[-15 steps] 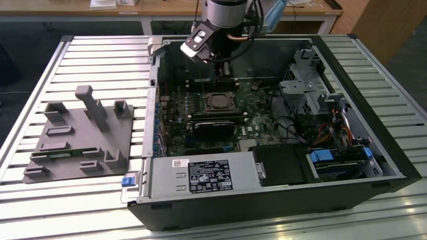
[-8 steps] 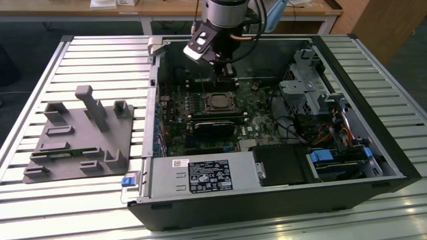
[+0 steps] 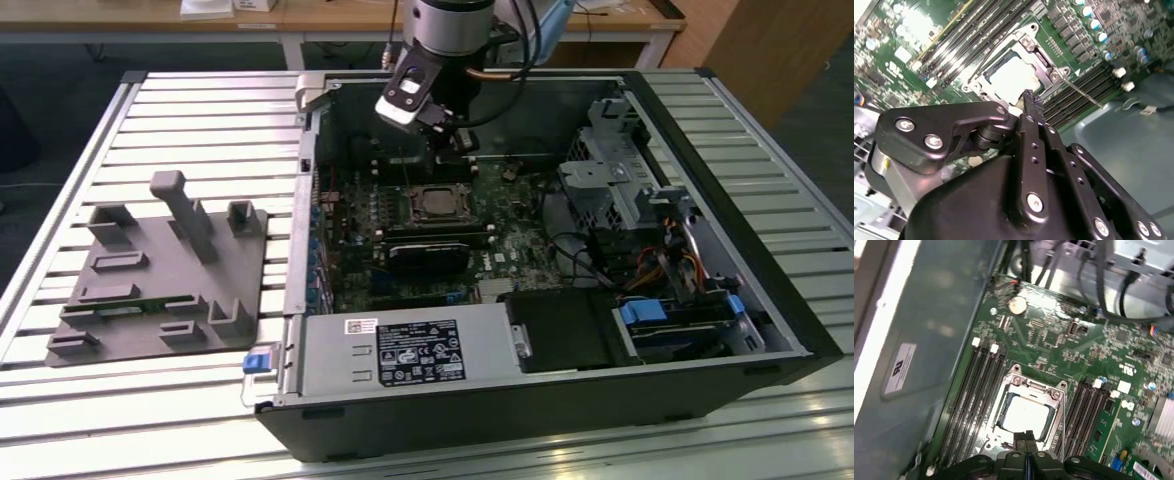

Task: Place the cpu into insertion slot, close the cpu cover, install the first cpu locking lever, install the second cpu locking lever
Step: 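Install the first cpu locking lever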

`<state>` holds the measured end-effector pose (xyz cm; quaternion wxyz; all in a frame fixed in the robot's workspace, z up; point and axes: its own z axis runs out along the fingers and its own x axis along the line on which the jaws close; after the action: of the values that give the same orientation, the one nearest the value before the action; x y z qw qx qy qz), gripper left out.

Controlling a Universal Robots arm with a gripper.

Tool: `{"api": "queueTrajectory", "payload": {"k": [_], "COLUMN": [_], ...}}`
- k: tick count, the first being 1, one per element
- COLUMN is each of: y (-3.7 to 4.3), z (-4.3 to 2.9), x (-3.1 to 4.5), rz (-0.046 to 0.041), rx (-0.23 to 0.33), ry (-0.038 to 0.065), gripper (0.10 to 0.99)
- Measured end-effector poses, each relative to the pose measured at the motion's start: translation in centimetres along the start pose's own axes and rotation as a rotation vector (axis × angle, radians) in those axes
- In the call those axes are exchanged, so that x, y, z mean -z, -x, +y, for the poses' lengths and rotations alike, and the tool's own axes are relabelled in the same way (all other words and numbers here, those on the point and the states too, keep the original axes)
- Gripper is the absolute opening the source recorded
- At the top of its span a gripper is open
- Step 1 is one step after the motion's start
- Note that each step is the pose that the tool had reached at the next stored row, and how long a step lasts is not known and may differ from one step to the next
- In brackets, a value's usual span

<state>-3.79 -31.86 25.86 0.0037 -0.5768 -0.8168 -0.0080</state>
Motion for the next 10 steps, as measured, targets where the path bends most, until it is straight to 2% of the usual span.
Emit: {"api": "queueTrajectory", "payload": {"k": [10], "y": [-0.01], "z": [0.00], "x": [-0.08], "rz": [0.0017], "rx": [0.169], "ry": [-0.002], "gripper": [0.106]}}
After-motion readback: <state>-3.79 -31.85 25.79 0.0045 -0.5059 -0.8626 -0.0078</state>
